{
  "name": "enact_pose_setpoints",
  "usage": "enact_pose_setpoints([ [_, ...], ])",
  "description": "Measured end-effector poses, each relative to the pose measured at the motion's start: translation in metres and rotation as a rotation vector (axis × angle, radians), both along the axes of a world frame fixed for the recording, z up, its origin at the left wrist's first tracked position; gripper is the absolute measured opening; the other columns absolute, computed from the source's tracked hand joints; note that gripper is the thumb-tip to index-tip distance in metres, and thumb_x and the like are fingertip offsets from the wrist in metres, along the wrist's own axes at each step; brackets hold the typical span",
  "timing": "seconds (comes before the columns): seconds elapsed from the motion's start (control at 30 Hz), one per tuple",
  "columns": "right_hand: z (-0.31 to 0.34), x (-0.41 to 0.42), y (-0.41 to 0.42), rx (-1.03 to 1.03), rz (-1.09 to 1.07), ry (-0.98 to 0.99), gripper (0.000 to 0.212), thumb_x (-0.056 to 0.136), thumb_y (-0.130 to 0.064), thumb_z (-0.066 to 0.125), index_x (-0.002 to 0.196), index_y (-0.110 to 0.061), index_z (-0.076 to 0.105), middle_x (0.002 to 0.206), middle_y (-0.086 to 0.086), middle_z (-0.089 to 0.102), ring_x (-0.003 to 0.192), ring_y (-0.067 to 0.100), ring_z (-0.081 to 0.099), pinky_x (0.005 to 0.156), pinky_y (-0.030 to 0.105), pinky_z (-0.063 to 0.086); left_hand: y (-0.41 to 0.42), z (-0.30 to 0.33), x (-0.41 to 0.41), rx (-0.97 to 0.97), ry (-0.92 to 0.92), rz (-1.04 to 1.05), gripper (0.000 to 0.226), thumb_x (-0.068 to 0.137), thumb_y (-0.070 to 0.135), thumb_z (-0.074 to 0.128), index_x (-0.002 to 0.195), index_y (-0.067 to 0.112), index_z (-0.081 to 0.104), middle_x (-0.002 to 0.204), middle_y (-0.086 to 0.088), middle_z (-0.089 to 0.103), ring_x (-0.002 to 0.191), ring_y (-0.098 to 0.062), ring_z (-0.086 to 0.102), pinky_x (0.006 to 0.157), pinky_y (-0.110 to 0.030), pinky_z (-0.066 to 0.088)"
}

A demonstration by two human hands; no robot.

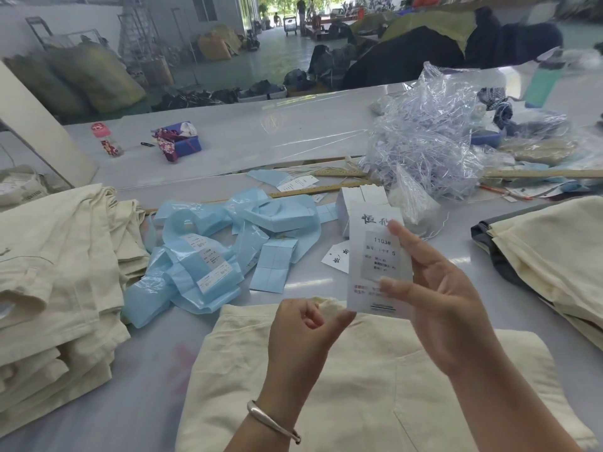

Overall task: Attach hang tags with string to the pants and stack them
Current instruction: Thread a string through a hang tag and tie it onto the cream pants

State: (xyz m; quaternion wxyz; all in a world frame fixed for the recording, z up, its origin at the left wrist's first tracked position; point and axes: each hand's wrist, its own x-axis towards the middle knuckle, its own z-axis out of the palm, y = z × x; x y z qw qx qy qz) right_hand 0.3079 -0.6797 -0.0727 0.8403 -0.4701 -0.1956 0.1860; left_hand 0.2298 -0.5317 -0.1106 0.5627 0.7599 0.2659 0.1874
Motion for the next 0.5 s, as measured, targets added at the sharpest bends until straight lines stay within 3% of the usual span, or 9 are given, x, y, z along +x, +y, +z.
enact_pose_setpoints([
  [0.1, 0.007, 0.001, 0.003, -0.108, -0.057, -0.079, 0.073, 0.068, 0.001, 0.076, 0.135, -0.02, 0.053, 0.116, 0.001, 0.07, 0.101, 0.016, 0.068, 0.075, 0.029, 0.057, -0.004, 0.002, -0.002, -0.141, -0.128, -0.05, 0.03, 0.069, 0.049, 0.069, 0.08, 0.021, 0.063, 0.081, 0.0, 0.066, 0.069, -0.005, 0.055, 0.06, -0.013, 0.041],
  [0.2, 0.002, -0.001, 0.012, -0.179, -0.137, -0.074, 0.069, 0.072, 0.01, 0.069, 0.134, -0.016, 0.053, 0.115, 0.004, 0.07, 0.098, 0.018, 0.069, 0.08, 0.036, 0.059, -0.006, 0.013, 0.005, -0.312, -0.24, -0.188, 0.037, 0.086, 0.045, 0.051, 0.1, 0.015, 0.068, 0.095, -0.003, 0.072, 0.088, -0.015, 0.064, 0.077, -0.025, 0.048],
  [0.27, -0.003, -0.003, 0.016, -0.194, -0.16, -0.06, 0.07, 0.072, 0.013, 0.068, 0.135, -0.015, 0.052, 0.116, 0.007, 0.07, 0.099, 0.021, 0.069, 0.079, 0.036, 0.059, -0.008, 0.018, 0.01, -0.383, -0.263, -0.286, 0.038, 0.088, 0.04, 0.056, 0.1, 0.006, 0.068, 0.1, -0.014, 0.072, 0.089, -0.02, 0.065, 0.081, -0.032, 0.05],
  [0.37, -0.008, -0.003, 0.015, -0.189, -0.158, -0.04, 0.078, 0.065, 0.004, 0.073, 0.137, -0.012, 0.049, 0.107, 0.001, 0.073, 0.094, 0.018, 0.071, 0.073, 0.028, 0.058, -0.013, 0.017, 0.019, -0.393, -0.254, -0.3, 0.03, 0.083, 0.032, 0.072, 0.089, 0.002, 0.069, 0.091, -0.019, 0.072, 0.083, -0.019, 0.065, 0.081, -0.035, 0.053],
  [0.5, -0.014, 0.002, 0.012, -0.188, -0.239, 0.018, 0.073, 0.067, 0.007, 0.075, 0.134, -0.013, 0.054, 0.1, 0.002, 0.075, 0.085, 0.016, 0.072, 0.068, 0.025, 0.057, -0.017, 0.009, 0.027, -0.387, -0.262, -0.307, 0.029, 0.084, 0.027, 0.068, 0.089, -0.002, 0.068, 0.09, -0.021, 0.071, 0.082, -0.02, 0.064, 0.079, -0.036, 0.053],
])
